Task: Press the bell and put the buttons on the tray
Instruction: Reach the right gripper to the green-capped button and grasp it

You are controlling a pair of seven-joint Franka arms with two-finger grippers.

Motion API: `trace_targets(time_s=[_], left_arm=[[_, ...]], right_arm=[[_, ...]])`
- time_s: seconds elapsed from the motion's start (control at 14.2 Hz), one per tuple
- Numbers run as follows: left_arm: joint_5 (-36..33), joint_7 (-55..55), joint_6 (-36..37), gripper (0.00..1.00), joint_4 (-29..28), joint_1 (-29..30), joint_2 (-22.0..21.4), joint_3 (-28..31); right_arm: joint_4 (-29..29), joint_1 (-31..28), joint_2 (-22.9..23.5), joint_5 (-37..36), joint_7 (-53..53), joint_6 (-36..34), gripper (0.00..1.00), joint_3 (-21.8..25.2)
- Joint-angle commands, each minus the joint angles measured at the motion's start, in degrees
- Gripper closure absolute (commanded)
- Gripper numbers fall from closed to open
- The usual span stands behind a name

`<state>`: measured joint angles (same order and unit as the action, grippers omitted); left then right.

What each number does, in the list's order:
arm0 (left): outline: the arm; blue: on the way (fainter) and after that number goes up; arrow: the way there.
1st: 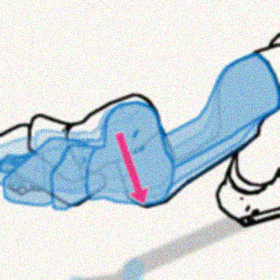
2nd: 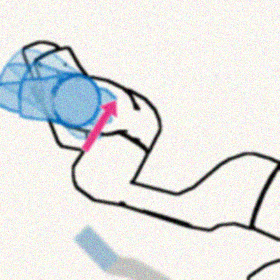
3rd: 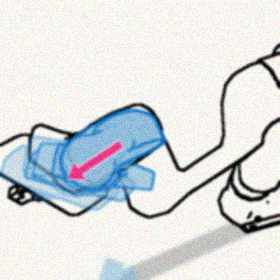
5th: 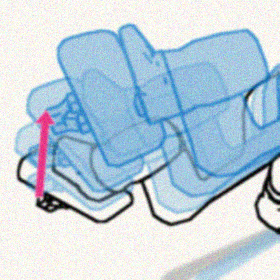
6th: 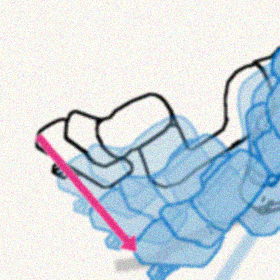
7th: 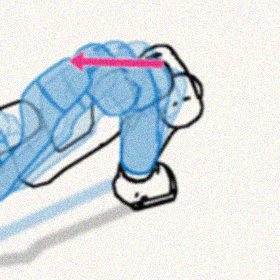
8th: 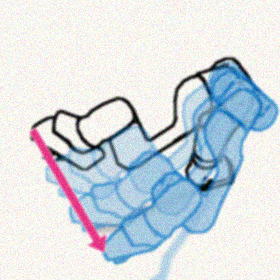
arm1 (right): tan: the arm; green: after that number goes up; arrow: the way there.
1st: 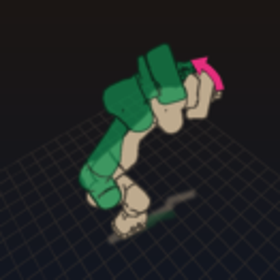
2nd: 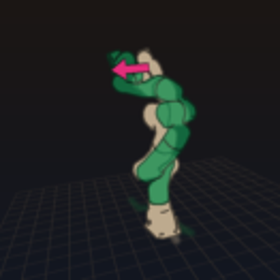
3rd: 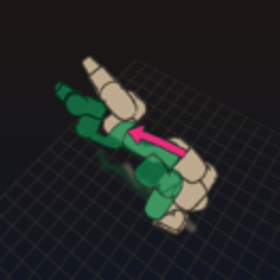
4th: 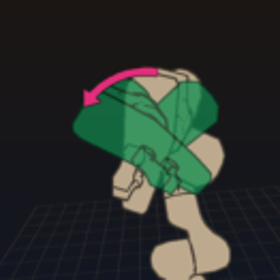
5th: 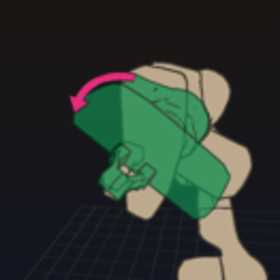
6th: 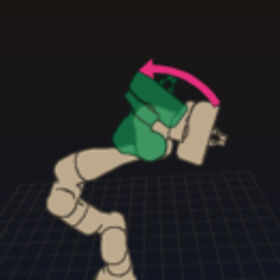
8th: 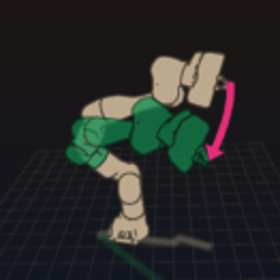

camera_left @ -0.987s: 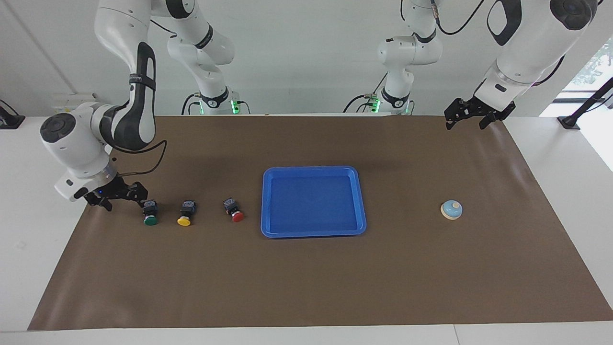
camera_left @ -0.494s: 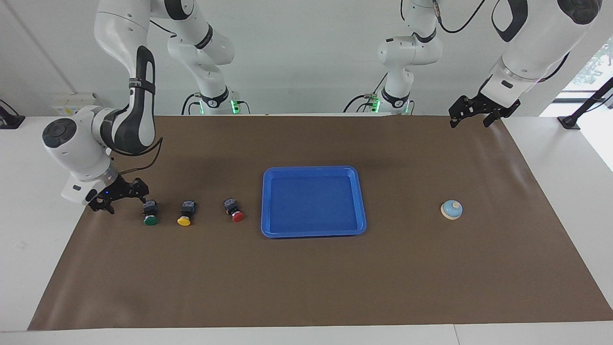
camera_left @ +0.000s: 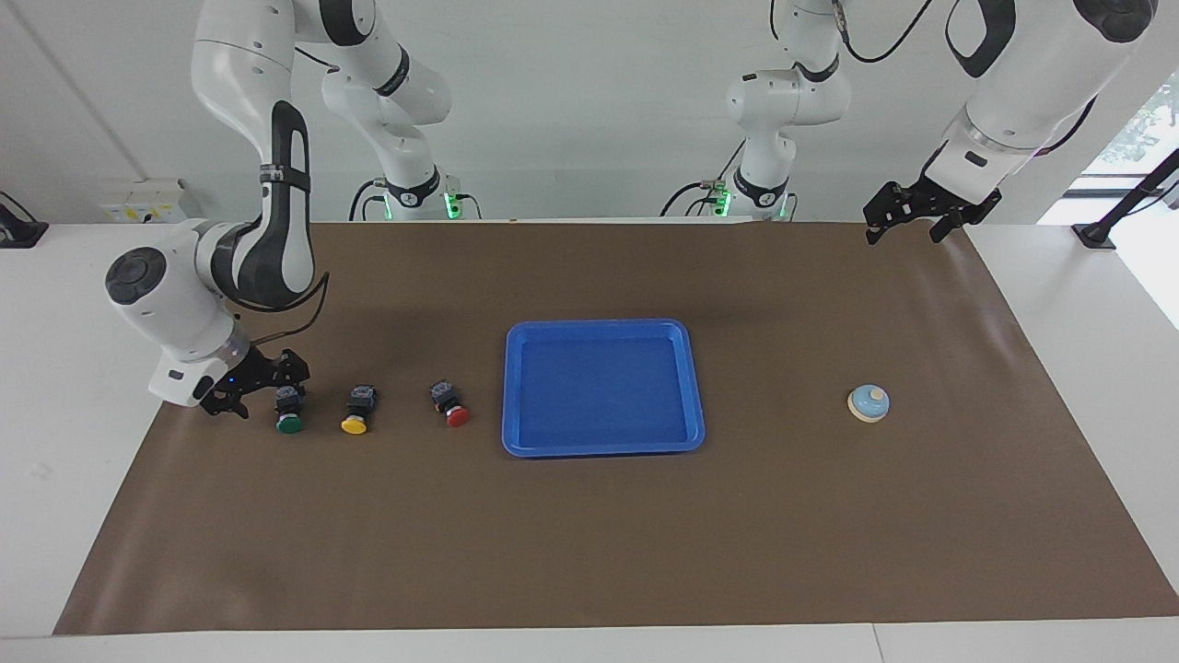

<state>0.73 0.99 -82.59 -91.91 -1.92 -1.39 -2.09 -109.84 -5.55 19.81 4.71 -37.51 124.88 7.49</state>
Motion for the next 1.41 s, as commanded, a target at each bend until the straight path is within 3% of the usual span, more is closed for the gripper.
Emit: trace_targets(time_s=[0.0,0.21,0.35,0.49,0.56,0.78,0.99,1.34], left_arm=[[-0.38,0.68,0.67,0.0,-0.64,-0.1,-1.07,0.07],[-0.38,0.59,0.67,0.0,-0.64,-0.02,-1.07,0.07],[-0.38,0.68,0.67,0.0,-0.64,-0.02,-1.07,0.07],[-0.38,0.68,0.67,0.0,-0.64,-0.1,-1.07,0.07],[-0.38,0.59,0.67,0.0,-0.64,-0.02,-1.07,0.07],[-0.38,0.59,0.67,0.0,-0.64,-0.02,-1.07,0.07],[-0.38,0.59,0.67,0.0,-0.64,-0.02,-1.07,0.07],[-0.38,0.59,0.67,0.0,-0.64,-0.02,-1.07,0.07]], right_arm=[[-1.6,0.54,-0.29,1.09,1.99,0.53,0.02,-0.02],[-3.18,0.54,-0.65,1.09,3.57,1.58,0.1,-0.02],[-5.19,0.45,-0.91,1.09,4.98,4.22,0.3,-0.02],[-5.82,0.28,-1.09,1.09,6.91,4.67,0.72,-0.02],[-5.73,-0.16,-1.09,1.09,7.79,4.58,1.0,-0.02],[-2.93,-0.34,-1.17,1.53,11.65,2.31,1.0,-0.02],[3.13,1.24,-2.05,1.44,22.0,-6.12,1.0,-0.72],[4.2,15.01,-4.16,1.44,48.09,-9.92,1.0,-1.08]])
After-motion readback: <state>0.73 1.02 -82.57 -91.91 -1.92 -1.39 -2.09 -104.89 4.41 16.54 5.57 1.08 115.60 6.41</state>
